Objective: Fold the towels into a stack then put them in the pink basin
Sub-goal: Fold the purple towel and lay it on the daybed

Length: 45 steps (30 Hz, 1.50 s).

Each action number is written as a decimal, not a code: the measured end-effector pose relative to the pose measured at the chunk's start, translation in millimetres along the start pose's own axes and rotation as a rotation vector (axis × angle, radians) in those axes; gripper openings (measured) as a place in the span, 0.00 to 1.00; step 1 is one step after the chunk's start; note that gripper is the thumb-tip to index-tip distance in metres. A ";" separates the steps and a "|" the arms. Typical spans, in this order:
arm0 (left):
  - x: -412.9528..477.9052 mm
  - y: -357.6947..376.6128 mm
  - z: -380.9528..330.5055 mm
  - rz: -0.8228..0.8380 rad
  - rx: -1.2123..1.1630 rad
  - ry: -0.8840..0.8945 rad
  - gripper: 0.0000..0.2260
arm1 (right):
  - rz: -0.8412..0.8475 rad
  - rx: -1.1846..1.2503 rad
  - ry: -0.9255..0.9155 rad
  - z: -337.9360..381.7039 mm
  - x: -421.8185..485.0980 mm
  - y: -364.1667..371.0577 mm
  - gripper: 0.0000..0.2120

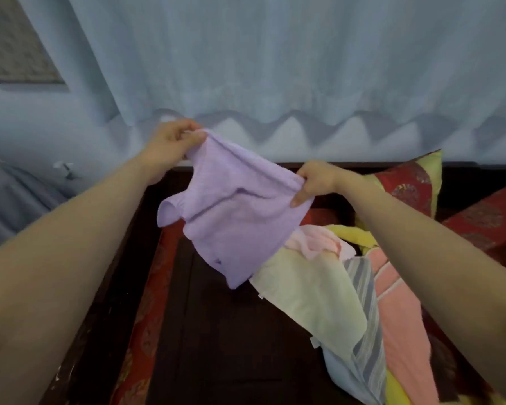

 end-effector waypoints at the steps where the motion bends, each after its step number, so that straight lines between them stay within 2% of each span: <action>1: 2.2 -12.3 -14.8 -0.033 -0.043 0.017 0.07 | -0.042 -0.004 -0.003 5.9 -2.7 -17.9 0.20; 3: 5.3 -31.9 -41.2 -0.107 -0.116 0.056 0.07 | -0.164 -0.020 -0.011 16.3 -7.8 -54.1 0.19; 6: 4.3 -61.1 -79.8 -0.236 -0.233 0.166 0.06 | -0.499 -0.028 -0.022 38.7 -23.3 -111.9 0.24; 9: 1.6 -94.3 -112.2 -0.367 -0.425 0.325 0.05 | -0.926 -0.063 -0.053 64.8 -47.9 -156.1 0.16; 11: -1.6 -115.4 -124.6 -0.422 -0.518 0.394 0.10 | -1.057 0.018 -0.149 78.3 -60.0 -173.0 0.12; 13: -8.7 -125.7 -136.8 -0.469 -0.504 0.420 0.09 | -0.963 0.250 -0.317 90.3 -62.9 -177.5 0.10; 15: -14.7 -115.4 -150.0 -0.443 -0.370 0.383 0.06 | -0.704 0.450 -0.390 103.7 -57.6 -166.1 0.15; 18: -12.2 -78.1 -154.3 -0.380 -0.158 0.300 0.08 | -0.287 0.409 -0.218 116.1 -39.5 -116.8 0.21; 19: -8.9 -69.3 -146.8 -0.392 -0.126 0.262 0.08 | -0.189 0.440 -0.157 117.1 -35.0 -98.2 0.20; 21: -2.5 -61.5 -119.0 -0.444 -0.122 0.167 0.11 | -0.079 0.693 -0.087 115.8 -31.4 -67.6 0.13; 23: -2.1 -57.9 -79.5 -0.451 -0.050 0.076 0.07 | -0.038 1.009 -0.067 107.9 -28.8 -50.0 0.08; 24: -5.2 -53.8 -51.3 -0.421 0.034 0.009 0.00 | -0.035 1.108 -0.066 102.5 -28.1 -45.9 0.08; 26: -15.4 -37.6 17.8 -0.329 0.139 -0.220 0.17 | -0.032 1.262 -0.064 94.3 -28.5 -40.3 0.06; 27: -28.2 -24.4 54.0 -0.281 0.126 -0.349 0.22 | -0.019 1.338 -0.058 91.3 -28.4 -37.2 0.05; 30: -95.4 36.1 144.8 -0.091 -0.021 -0.753 0.20 | 0.045 1.539 -0.011 89.5 -30.2 -28.3 0.06; 31: -123.6 62.3 166.4 0.031 -0.116 -0.895 0.22 | 0.060 1.585 0.008 89.2 -30.1 -26.7 0.08; 32: -149.6 91.0 178.9 0.166 -0.199 -0.960 0.25 | 0.065 1.610 0.024 88.9 -29.9 -26.4 0.09; 34: -180.6 137.2 183.8 0.333 -0.383 -0.968 0.28 | 0.040 1.605 0.056 85.8 -27.1 -27.4 0.10; 36: -185.9 166.6 173.3 0.368 -0.615 -0.914 0.28 | 0.001 1.589 0.077 81.8 -23.8 -29.6 0.10; 40: -167.7 185.5 149.3 0.254 -0.859 -0.821 0.22 | -0.044 1.581 0.127 72.5 -18.9 -30.6 0.10; 42: -157.5 179.7 144.9 0.122 -0.865 -0.791 0.19 | -0.054 1.590 0.143 68.0 -16.5 -30.8 0.11; 45: -144.1 166.9 146.4 0.021 -0.759 -0.755 0.23 | -0.060 1.617 0.133 65.5 -13.6 -34.0 0.11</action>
Point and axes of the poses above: each hand's wrist, its own x-axis towards the middle knuckle, its own y-axis out of the palm, z = x × y, the point moved 5 cm from there along x, towards the middle knuckle, and after that the axes turned 5 degrees about -y, right-handed, at the moved point
